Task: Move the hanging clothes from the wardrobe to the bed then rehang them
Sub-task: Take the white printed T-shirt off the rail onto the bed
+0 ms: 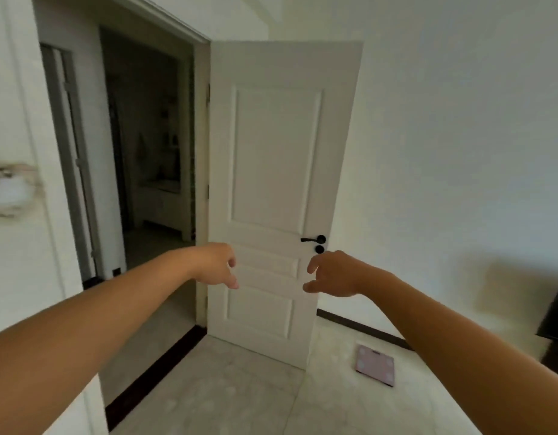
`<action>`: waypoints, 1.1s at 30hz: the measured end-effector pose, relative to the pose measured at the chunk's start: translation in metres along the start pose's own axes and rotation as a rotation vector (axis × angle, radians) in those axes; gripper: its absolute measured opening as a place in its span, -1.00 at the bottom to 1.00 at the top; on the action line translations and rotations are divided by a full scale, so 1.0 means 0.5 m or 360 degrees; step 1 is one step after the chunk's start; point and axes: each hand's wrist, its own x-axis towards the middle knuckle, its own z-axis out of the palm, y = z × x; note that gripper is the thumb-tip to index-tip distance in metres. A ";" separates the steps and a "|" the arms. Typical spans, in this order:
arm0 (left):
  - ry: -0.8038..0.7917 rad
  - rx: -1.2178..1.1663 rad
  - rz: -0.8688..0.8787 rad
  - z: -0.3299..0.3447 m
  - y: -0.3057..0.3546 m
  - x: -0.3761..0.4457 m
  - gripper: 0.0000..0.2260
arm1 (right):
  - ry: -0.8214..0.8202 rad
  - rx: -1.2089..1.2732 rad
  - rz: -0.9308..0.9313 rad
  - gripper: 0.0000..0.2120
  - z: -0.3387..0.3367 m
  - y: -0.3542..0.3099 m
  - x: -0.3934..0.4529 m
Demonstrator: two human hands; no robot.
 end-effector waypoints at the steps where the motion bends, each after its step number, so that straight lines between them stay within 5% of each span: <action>1: 0.0021 -0.0010 -0.0053 -0.008 -0.029 -0.015 -0.44 | -0.0010 -0.0010 -0.0060 -0.49 -0.001 -0.028 0.020; 21: 0.0258 -0.0038 -0.0863 -0.131 -0.633 -0.398 -0.44 | -0.0100 -0.0006 -0.0924 -0.51 0.074 -0.746 0.228; 26: 0.0316 -0.0004 -0.0987 -0.177 -0.769 -0.486 -0.68 | -0.0101 0.0042 -0.1045 -0.48 0.092 -0.922 0.257; 33: 0.0487 -0.0119 -0.1172 -0.219 -0.927 -0.546 -0.43 | -0.0152 0.0017 -0.1242 -0.46 0.099 -1.132 0.317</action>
